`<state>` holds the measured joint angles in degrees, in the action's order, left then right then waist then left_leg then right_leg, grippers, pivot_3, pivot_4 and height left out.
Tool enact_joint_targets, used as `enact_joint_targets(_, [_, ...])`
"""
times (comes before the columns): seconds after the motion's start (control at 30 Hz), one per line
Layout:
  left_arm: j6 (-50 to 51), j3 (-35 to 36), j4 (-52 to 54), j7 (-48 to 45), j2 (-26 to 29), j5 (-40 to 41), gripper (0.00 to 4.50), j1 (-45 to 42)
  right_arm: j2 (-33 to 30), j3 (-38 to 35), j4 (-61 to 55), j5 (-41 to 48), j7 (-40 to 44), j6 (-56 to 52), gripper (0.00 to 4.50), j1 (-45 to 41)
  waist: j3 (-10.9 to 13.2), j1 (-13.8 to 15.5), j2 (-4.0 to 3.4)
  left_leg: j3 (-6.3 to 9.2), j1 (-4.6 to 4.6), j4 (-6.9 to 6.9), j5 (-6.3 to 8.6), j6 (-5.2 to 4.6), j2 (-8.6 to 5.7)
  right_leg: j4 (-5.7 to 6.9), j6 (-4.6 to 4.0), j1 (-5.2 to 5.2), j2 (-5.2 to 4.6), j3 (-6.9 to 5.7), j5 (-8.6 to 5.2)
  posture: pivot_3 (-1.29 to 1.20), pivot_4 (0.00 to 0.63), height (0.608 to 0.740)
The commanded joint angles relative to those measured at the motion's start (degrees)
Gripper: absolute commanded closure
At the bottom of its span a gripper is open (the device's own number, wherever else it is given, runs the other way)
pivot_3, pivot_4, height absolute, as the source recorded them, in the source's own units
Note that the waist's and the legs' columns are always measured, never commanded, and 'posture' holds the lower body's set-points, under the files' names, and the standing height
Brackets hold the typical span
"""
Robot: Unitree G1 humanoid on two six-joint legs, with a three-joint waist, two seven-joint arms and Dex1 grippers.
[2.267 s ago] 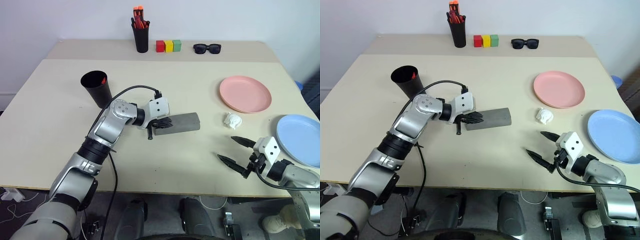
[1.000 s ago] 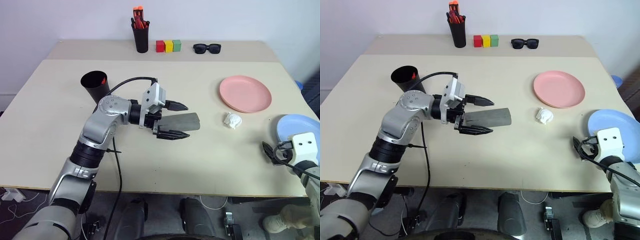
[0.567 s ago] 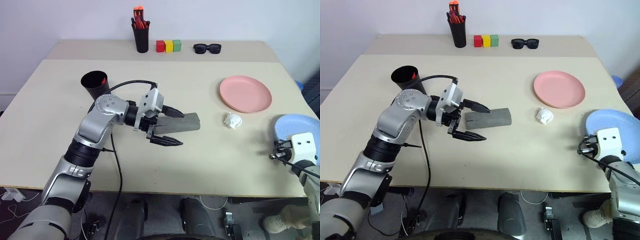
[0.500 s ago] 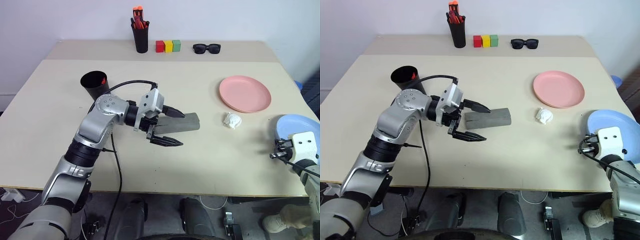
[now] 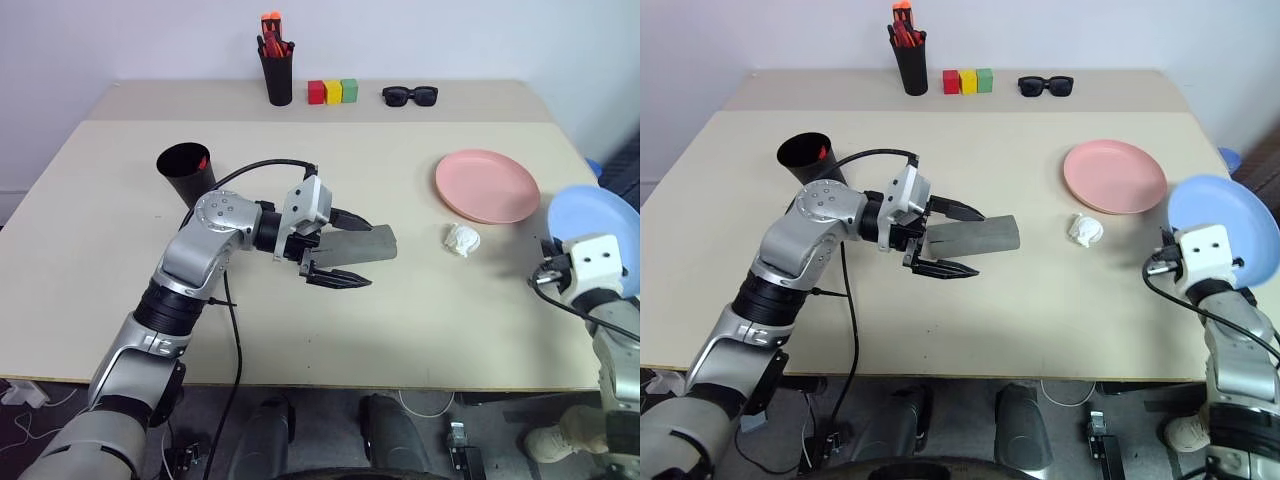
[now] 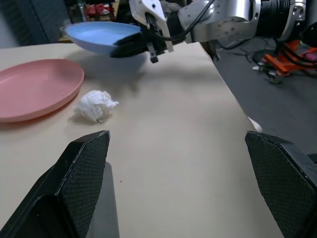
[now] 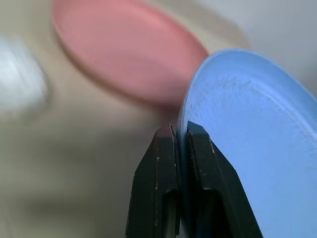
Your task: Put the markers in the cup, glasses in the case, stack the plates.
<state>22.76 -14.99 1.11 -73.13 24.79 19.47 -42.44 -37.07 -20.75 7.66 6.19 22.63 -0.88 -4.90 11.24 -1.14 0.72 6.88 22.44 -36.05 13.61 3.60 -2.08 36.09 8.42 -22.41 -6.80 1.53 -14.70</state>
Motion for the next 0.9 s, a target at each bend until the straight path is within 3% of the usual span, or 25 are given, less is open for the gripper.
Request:
enact_joint_targets(0.03, [0.0, 1.1, 1.0, 3.5, -0.2, -0.6, 0.0, 1.0, -0.8, 5.0, 4.1, -1.8, 3.1, 3.6, 4.44, -8.9, 0.0, -0.3, -0.01, 0.0, 0.02, -0.03, 0.0, 0.0, -0.02, -0.01, 0.0, 0.0, -0.01, 0.0, 0.0, 0.0, 0.15, 0.74])
enact_joint_targets(0.27, [1.6, 2.2, 3.1, 8.3, 0.7, -0.9, 0.0, 2.9, -0.8, 13.2, 20.5, -5.2, 8.3, 11.1, 4.44, -24.1, 0.0, -0.6, -0.03, -0.03, 0.02, 0.04, 0.0, 0.0, -0.01, 0.0, 0.0, -0.04, 0.0, 0.05, 0.01, 0.0, 0.15, 0.74])
enact_joint_targets(0.5, [4.1, 3.1, 7.3, 11.5, 2.1, -0.2, 0.0, 5.3, -0.4, 17.5, 36.9, -8.0, 10.6, 18.3, 4.44, -34.1, 0.0, -1.1, -0.02, -0.03, 0.06, 0.06, 0.0, 0.0, -0.01, -0.01, 0.0, -0.09, 0.0, 0.05, 0.02, 0.0, 0.15, 0.74])
enact_joint_targets(0.73, [5.8, 3.7, 9.6, 13.4, 3.0, 0.5, 0.0, 6.9, -0.3, 17.8, 42.7, -8.2, 10.2, 21.7, 0.95, -38.0, 0.0, -1.4, -0.03, -0.03, 0.03, 0.06, 0.0, 0.0, -0.01, 0.01, 0.0, -0.09, 0.0, 0.05, 0.02, 0.0, 0.15, 0.74])
enact_joint_targets(0.9, [6.3, 3.6, 10.2, 14.0, 3.1, 1.1, 0.0, 7.3, -0.3, 13.9, 36.2, -2.7, 11.3, 17.6, 0.95, -36.0, 0.0, -1.4, -0.03, -0.03, 0.03, 0.04, 0.0, 0.0, -0.01, 0.01, 0.0, -0.08, 0.0, 0.06, 0.02, 0.0, 0.15, 0.74])
